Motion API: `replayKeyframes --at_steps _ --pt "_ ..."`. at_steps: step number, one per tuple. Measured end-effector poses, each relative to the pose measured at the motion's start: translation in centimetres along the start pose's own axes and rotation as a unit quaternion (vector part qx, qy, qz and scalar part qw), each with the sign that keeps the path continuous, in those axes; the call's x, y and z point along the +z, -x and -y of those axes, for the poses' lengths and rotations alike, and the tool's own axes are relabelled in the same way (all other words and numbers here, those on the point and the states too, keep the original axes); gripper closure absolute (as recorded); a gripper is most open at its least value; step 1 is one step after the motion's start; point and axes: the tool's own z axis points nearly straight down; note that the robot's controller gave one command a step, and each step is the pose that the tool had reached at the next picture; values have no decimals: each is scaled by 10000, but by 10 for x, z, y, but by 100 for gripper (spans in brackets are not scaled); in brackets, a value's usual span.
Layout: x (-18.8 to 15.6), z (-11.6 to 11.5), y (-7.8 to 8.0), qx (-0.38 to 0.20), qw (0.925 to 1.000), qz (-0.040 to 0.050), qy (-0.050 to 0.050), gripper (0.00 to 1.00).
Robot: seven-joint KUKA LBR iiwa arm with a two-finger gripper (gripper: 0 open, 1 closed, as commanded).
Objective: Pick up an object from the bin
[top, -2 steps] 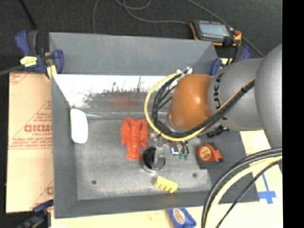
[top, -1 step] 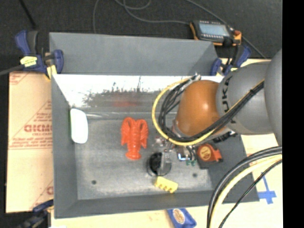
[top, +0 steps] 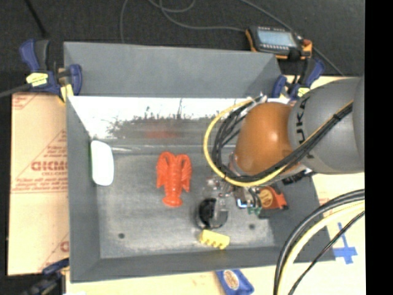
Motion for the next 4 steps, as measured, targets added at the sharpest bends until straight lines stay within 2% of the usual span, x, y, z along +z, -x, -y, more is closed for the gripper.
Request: replayKeyframes --at_steps 2,3,4 --pt "5 15 18 -11 10000 3 3 100" --pt "14 13 27 -21 10000 -4 -7 100" --pt "5 3 20 -1 10000 27 -12 100"
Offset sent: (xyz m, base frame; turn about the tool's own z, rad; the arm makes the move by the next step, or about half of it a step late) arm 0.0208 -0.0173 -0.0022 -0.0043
